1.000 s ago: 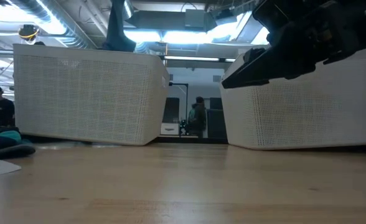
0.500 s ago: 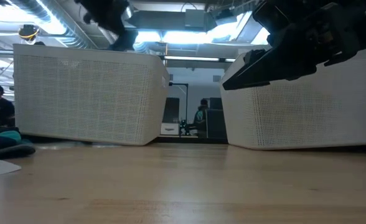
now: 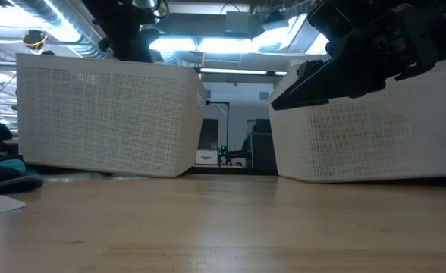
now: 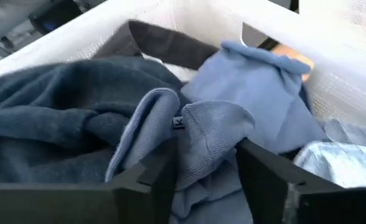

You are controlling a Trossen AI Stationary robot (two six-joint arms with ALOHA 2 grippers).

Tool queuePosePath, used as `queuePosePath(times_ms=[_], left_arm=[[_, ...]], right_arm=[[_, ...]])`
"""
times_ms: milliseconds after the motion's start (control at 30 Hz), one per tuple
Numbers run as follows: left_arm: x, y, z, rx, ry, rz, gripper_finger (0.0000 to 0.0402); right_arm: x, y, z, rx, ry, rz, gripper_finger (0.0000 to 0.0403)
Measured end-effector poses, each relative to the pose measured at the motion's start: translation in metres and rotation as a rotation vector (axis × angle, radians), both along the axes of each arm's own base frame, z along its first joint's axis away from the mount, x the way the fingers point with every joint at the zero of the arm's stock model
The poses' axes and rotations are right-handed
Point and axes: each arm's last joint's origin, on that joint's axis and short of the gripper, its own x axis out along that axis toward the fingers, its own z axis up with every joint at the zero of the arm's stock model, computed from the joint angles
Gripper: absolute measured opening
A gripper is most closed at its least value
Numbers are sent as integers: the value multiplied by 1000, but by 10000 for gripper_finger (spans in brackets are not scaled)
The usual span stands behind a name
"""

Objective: Sort clothes
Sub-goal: Put the blue sock into the left white laundry bin, then put the top dark blue sock into the left white laundry bin

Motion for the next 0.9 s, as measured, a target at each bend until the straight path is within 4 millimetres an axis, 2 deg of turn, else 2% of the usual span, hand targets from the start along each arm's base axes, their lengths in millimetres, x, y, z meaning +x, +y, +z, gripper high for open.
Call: queuePosePath(times_ms=[233,467,633,900], left_arm=[[-10,-10,28,-29,-53,-18,187],[-27,-32,64,-12,-206,-124,202],[-33,-58,68,-138,-274,-328,202],[-25,-108,55,-346,-230,-550,196]], right_arm=[[0,0,0,-1,4,0,264],[0,0,0,-1,4,0,264],[0,0,0,-1,4,0,264],[0,0,0,-1,2,0,264]])
